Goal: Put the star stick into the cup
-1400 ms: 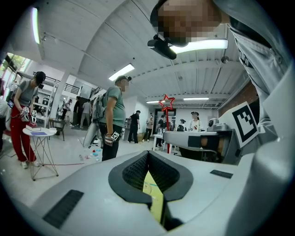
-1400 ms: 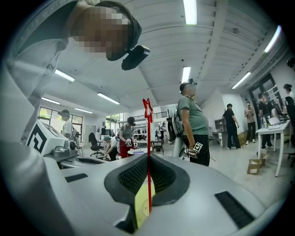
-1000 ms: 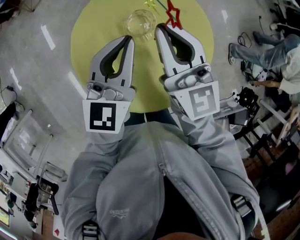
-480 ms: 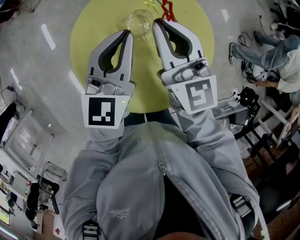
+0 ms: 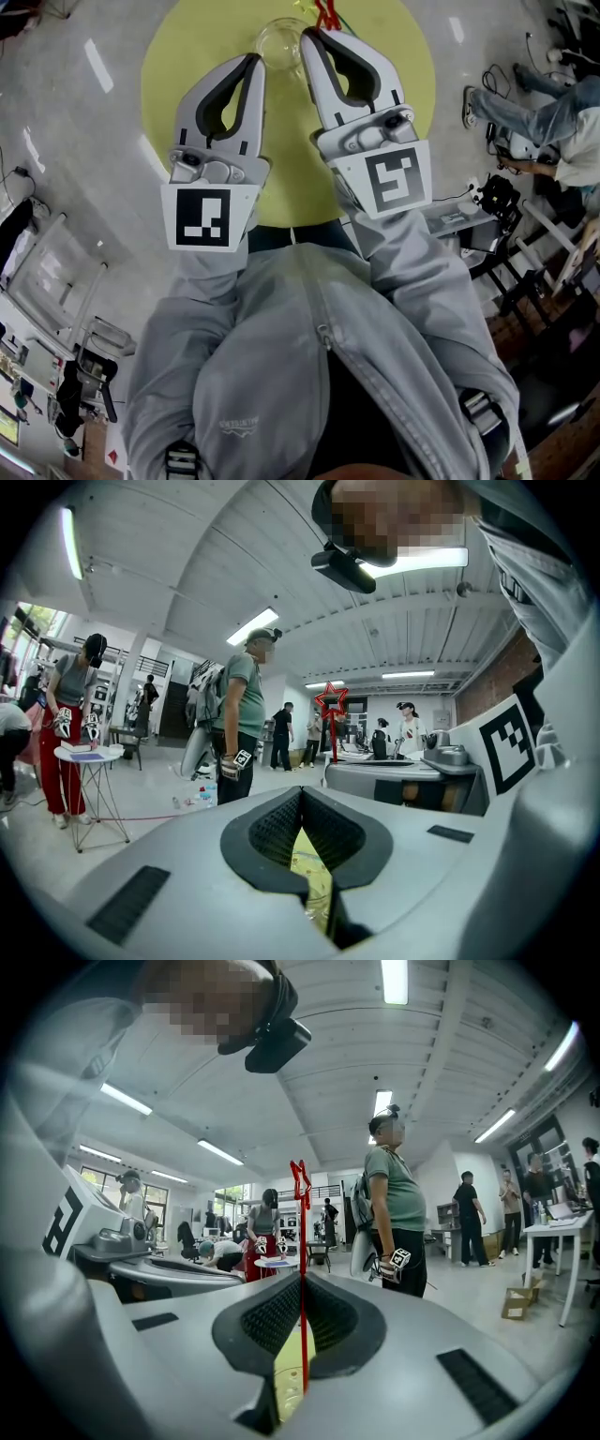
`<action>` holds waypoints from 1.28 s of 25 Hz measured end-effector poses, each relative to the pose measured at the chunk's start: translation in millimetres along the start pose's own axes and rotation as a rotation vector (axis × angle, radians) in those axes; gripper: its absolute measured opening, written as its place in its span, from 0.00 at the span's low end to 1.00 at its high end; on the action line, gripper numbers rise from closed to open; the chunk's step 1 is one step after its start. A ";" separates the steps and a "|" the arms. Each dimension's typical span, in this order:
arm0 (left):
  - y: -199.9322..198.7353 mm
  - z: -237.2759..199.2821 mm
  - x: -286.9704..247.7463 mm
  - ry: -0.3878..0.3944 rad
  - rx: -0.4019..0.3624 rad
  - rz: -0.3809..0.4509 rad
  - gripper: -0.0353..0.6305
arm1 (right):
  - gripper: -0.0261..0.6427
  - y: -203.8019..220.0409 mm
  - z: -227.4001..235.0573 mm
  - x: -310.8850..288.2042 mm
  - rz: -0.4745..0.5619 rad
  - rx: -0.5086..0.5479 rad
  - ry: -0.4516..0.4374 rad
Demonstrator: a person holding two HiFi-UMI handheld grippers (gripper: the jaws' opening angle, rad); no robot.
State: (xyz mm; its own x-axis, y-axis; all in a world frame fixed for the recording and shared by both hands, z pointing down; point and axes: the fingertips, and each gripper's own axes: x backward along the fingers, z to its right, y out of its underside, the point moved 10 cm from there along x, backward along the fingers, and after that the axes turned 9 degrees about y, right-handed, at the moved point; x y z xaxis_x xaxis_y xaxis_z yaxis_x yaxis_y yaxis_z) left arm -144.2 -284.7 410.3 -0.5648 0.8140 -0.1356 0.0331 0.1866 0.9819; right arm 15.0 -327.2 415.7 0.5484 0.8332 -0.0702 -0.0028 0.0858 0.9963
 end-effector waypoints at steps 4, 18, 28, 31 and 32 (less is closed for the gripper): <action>8.6 -7.1 -8.1 0.001 0.004 -0.012 0.08 | 0.09 5.7 2.1 -15.3 0.009 -0.013 -0.005; 27.1 -20.8 -22.9 -0.018 0.018 -0.042 0.08 | 0.09 33.2 9.3 -45.6 -0.030 -0.015 -0.027; 34.9 -26.4 -31.7 -0.023 0.031 -0.056 0.08 | 0.09 55.6 14.1 -60.9 -0.077 -0.035 -0.027; 33.5 -28.1 -29.3 -0.026 0.036 -0.057 0.08 | 0.09 60.7 10.7 -63.1 -0.106 -0.052 -0.030; 33.9 -29.0 -28.2 -0.027 0.038 -0.058 0.08 | 0.09 63.1 9.0 -64.0 -0.117 -0.058 -0.031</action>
State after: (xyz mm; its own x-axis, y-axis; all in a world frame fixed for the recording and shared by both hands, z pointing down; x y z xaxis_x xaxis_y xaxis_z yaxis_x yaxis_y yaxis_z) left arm -151.0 -317.3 451.2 -0.5445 0.8155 -0.1962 0.0322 0.2540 0.9667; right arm -12.8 -380.0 483.5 0.5738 0.7984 -0.1828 0.0150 0.2129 0.9770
